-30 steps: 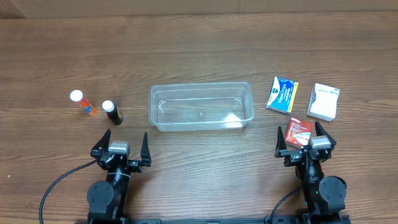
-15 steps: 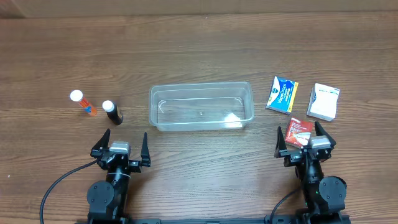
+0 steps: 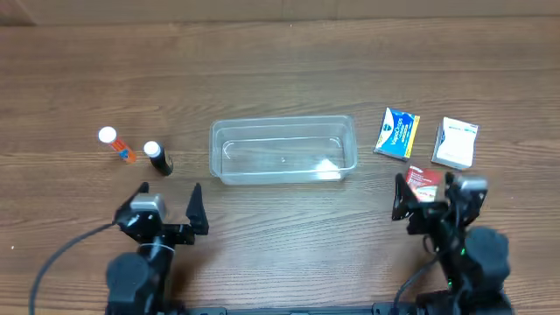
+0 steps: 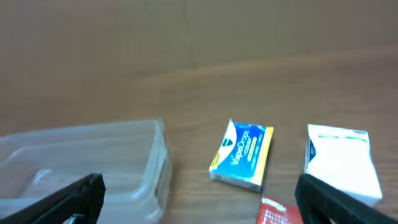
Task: Pack container
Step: 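Grasp the dark white-capped bottle with the left gripper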
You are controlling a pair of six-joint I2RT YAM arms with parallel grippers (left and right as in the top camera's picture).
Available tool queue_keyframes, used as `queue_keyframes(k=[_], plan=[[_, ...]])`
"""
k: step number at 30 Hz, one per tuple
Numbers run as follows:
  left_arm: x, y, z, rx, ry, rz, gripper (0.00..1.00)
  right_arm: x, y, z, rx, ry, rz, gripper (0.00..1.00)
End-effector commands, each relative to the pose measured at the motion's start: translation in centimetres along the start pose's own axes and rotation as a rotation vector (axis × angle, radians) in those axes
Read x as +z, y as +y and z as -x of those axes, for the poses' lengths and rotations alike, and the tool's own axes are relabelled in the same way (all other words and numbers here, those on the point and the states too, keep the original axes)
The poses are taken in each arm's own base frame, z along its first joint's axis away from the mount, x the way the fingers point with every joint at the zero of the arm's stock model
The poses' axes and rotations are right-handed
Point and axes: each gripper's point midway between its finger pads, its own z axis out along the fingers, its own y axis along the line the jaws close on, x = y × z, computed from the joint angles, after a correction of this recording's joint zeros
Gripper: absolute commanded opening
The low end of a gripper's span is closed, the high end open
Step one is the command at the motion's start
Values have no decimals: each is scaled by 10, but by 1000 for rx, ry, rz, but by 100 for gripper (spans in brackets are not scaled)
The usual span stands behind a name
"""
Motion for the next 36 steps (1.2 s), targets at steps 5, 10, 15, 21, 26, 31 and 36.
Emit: queue_keyframes(k=[5,10,15,21,26,31,36], plan=[[22,-6,41,9,328,58,100,30,9,17,19,424,-51,100],[24,-14,31,6,774,69,100,50,0,-28,33,794,-123,100],[33,-9,45,-61,853,130,100,54,-2,-39,62,844,-135,100],[66,36,44,-132,903,274,100,49,-33,-37,179,840,-233,100],[95,61,4,-168,1028,328,100,48,-44,-34,232,829,-249,100],[121,80,-38,-145,1129,370,100,49,-44,-33,231,824,-248,100],[133,98,-70,-110,1201,436,100,49,-44,-33,231,824,-249,100]])
